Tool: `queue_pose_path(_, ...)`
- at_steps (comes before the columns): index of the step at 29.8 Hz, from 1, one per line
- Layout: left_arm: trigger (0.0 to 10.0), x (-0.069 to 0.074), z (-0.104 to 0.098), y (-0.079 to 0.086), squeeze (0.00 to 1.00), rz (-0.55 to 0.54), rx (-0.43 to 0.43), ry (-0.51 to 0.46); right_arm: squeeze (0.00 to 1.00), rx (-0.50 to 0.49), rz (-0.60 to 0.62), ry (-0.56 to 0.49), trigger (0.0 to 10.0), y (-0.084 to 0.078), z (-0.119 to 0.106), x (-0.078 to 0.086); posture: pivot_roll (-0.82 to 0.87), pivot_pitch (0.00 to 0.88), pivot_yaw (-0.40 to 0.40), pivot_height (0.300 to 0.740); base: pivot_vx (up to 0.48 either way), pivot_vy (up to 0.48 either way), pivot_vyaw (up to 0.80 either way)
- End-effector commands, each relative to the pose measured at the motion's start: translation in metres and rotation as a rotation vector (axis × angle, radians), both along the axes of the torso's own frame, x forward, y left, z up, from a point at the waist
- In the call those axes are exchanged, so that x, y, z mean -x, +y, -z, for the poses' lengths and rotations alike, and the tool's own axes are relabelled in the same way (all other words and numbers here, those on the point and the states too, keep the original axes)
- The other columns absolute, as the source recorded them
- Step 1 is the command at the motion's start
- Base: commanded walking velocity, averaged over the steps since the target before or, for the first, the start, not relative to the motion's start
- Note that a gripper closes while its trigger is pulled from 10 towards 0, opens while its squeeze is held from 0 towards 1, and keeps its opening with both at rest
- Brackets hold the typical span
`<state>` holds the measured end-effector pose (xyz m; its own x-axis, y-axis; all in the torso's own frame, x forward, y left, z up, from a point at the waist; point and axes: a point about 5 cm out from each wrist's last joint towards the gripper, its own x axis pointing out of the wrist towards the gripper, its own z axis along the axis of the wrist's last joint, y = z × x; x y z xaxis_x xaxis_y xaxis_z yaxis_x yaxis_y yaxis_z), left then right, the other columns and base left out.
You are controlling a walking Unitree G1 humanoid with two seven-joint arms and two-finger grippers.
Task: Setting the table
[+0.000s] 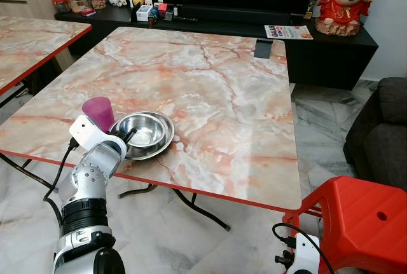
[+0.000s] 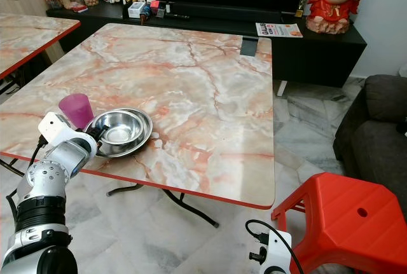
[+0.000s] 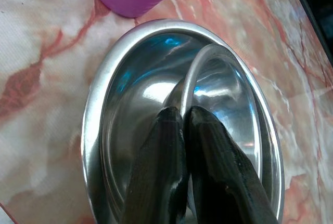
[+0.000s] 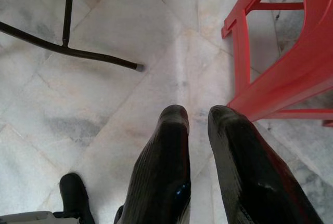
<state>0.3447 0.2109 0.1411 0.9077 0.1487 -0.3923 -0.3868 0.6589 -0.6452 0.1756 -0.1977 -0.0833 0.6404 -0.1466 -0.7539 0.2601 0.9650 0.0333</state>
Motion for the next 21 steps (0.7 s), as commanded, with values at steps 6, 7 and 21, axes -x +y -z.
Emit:
queue_pose_path(6, 10.0, -0.0029, -0.0041, 0.0008, 0.0, -0.005, -0.01, 0.001, 0.0, 0.001, 0.001, 0.003, 10.0, -0.0007, 0.0, 0.0, -0.02, 0.0, -0.017, 0.74, 0.0, 0.0, 0.0)
queue_pose_path(7, 10.0, -0.0028, -0.0042, 0.0008, 0.0, -0.006, -0.01, 0.001, 0.0, 0.001, 0.0, 0.003, 10.0, -0.0008, 0.0, 0.0, -0.02, 0.0, -0.017, 0.74, 0.0, 0.0, 0.0)
queue_pose_path(21, 10.0, -0.0034, -0.0043, -0.0002, 0.0, -0.005, -0.01, 0.005, 0.0, -0.001, 0.001, 0.006, 10.0, -0.0006, 0.0004, 0.0009, -0.02, 0.0, -0.016, 0.74, 0.0, 0.0, 0.0)
